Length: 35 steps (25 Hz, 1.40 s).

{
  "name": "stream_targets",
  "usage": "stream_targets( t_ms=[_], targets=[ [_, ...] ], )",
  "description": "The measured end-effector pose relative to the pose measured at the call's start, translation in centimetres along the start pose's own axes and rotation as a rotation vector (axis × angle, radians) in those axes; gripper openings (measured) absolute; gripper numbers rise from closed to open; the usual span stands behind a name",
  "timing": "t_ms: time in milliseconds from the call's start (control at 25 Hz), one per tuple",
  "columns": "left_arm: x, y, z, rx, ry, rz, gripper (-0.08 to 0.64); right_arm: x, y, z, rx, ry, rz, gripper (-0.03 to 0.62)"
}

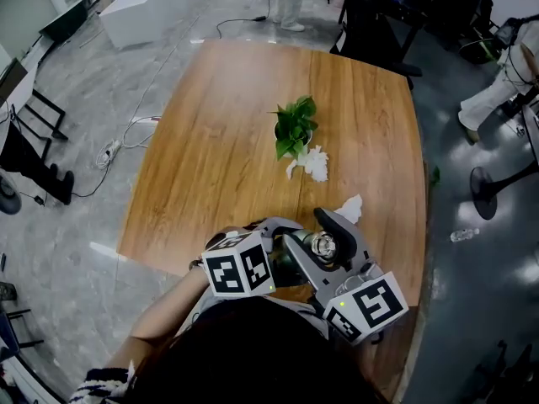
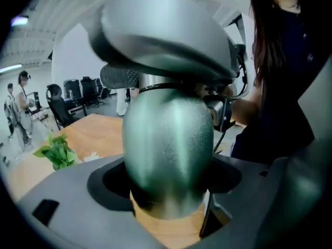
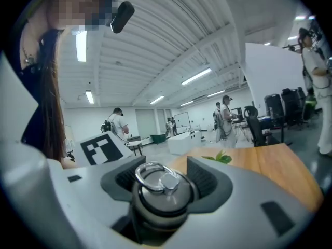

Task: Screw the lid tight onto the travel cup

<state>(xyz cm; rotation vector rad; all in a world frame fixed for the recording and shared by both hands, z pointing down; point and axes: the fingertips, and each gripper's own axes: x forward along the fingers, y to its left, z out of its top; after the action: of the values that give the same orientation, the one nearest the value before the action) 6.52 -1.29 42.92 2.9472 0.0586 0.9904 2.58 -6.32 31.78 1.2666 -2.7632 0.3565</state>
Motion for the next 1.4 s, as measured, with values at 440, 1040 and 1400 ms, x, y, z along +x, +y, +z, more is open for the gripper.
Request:
stream_targets(
  t_ms=[440, 1040, 1400],
  targets=[
    [0.6, -1.1, 2.2, -0.136, -0.227, -0.082, 0.399, -0.3, 0.5, 1.5, -0.051, -0.04, 0.006, 0.259],
    [0.6, 1.5, 0.9, -0.058, -0.15, 0.16, 0.399, 0.5, 1.1, 1.1, -0.122, -0.002, -0.023, 0.259],
    [0.3, 2.2, 1.0, -0.027, -0.123, 0.225, 0.399, 0.5, 1.0, 0.2, -0.208, 0.065, -0.061, 0.259]
  ],
)
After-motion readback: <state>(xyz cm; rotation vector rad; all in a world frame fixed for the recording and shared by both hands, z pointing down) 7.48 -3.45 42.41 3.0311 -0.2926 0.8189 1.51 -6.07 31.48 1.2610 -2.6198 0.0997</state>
